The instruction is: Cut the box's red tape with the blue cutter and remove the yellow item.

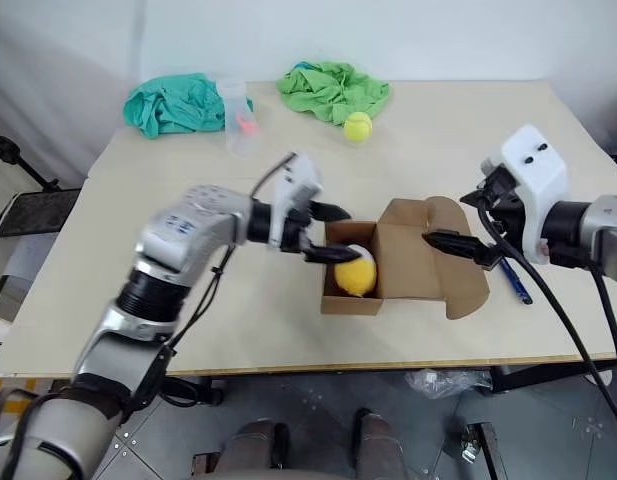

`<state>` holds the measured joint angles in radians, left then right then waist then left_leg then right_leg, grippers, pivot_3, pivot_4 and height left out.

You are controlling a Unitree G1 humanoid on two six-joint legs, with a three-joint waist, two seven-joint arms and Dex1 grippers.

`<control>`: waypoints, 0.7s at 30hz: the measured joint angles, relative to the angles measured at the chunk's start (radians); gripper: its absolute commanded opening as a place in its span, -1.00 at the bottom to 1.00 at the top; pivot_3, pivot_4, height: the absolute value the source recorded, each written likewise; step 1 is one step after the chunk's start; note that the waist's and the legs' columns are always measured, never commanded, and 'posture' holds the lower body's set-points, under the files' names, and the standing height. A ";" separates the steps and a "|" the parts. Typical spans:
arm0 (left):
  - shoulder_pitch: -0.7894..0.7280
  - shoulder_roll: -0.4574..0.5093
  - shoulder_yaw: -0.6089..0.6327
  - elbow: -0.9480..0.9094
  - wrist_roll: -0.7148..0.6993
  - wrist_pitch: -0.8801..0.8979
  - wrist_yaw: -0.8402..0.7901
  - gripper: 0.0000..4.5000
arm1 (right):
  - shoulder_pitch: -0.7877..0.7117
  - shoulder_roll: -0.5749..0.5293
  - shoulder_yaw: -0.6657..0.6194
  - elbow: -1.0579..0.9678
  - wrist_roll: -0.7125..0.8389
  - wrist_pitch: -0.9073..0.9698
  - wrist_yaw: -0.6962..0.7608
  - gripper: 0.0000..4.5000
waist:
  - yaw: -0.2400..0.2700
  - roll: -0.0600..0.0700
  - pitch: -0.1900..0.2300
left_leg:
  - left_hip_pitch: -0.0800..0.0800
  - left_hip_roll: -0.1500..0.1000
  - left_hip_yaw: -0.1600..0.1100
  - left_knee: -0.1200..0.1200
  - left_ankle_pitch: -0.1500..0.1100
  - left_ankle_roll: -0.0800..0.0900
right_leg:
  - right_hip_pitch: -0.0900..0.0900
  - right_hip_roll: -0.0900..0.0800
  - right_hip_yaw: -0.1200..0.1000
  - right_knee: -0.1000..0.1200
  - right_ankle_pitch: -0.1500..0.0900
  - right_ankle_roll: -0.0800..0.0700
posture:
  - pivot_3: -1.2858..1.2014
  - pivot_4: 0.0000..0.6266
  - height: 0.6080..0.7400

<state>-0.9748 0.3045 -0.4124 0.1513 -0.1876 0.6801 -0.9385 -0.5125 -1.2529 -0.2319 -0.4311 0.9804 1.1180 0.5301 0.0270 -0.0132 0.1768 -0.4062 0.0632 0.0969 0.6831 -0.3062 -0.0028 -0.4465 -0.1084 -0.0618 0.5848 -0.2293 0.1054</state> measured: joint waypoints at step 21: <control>-0.083 -0.057 -0.113 0.282 0.304 -0.389 -0.032 -0.70 | 0.228 0.087 -0.337 -0.212 0.042 0.136 -0.084 1.00 | 0.001 0.000 0.000 | 0.001 0.000 -0.001 0.001 0.000 0.000 | -0.001 0.000 0.000 0.002 -0.001 -0.002 | 0.03 -0.52 1.00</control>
<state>-1.0577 0.2477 -0.5256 0.4335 0.1166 0.2915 -0.9706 -0.2841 -1.1655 -0.5694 -0.6431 1.0219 1.2543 0.4456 0.0278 -0.0133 0.1769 -0.4055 0.0637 0.0963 0.6838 -0.3061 -0.0028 -0.4472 -0.1086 -0.0620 0.5866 -0.2304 0.1034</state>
